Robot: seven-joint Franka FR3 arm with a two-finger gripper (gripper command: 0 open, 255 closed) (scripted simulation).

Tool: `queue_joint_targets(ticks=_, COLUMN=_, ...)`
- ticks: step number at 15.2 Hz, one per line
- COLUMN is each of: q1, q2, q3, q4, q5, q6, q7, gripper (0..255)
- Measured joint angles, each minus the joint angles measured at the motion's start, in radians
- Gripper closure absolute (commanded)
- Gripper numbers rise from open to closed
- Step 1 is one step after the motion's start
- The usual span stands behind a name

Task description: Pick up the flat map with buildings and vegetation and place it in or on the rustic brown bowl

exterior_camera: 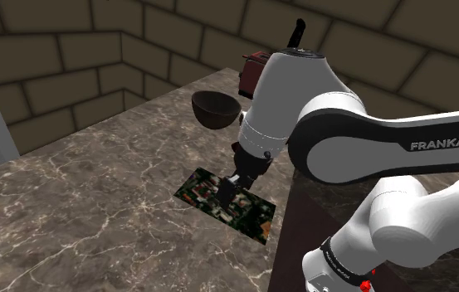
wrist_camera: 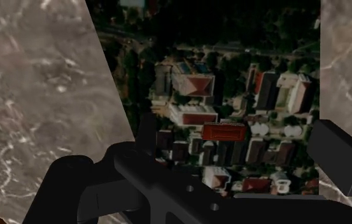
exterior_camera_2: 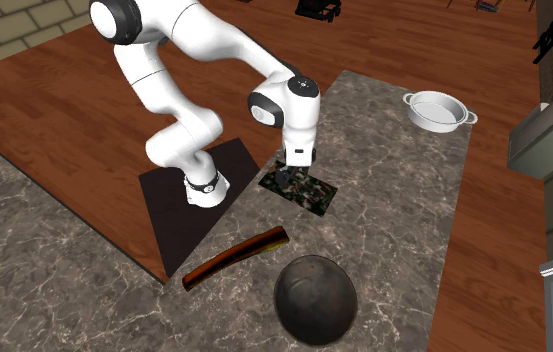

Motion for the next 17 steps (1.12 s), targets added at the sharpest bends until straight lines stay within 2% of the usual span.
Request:
queue_joint_targets(ticks=7, q1=0.000, q2=0.013, q3=0.008, q4=-0.012, q5=0.004, q6=0.027, q7=0.001, gripper=0)
queue_joint_targets(ticks=8, q1=0.000, q2=0.013, q3=0.008, q4=-0.012, q5=0.004, q6=0.027, q7=0.001, gripper=255)
queue_joint_targets(ticks=17, q1=0.000, q2=0.013, q3=0.008, q4=-0.012, q5=0.004, q6=0.026, q7=0.001, gripper=255)
